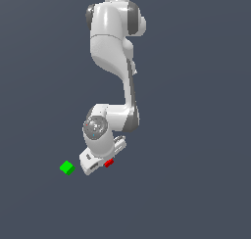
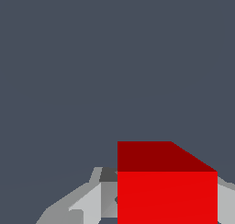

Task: Stack the red cube on top of the green cube.

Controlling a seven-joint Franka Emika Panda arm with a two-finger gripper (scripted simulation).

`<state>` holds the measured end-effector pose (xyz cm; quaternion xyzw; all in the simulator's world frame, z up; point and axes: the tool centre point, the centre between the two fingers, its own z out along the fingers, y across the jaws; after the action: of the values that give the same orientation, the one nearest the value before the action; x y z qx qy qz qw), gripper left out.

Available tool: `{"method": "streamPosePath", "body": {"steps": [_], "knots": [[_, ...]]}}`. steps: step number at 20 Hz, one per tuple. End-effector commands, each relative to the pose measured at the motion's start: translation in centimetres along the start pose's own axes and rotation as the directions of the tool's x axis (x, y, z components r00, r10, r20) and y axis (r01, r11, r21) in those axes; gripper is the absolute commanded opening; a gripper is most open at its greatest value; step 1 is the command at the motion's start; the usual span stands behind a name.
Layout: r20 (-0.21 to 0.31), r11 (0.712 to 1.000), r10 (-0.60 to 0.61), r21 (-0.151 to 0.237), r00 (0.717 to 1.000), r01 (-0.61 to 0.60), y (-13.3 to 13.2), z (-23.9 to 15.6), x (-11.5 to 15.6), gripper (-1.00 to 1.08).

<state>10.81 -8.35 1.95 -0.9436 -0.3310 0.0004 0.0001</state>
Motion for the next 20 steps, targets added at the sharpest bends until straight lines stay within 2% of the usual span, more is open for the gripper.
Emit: {"method": "streamPosePath", "body": {"steps": [1,9,20], "knots": [[-0.001,1.0,0.0,-0.001,1.0,0.0,0.0,0.0,0.0,-1.0],[0.0,1.0,0.0,0.0,1.0,0.0,-0.1,-1.5,0.0,-1.0],[0.0,1.0,-0.001,-0.001,1.0,0.001,-0.1,-8.6,-0.1,-1.0]]}}
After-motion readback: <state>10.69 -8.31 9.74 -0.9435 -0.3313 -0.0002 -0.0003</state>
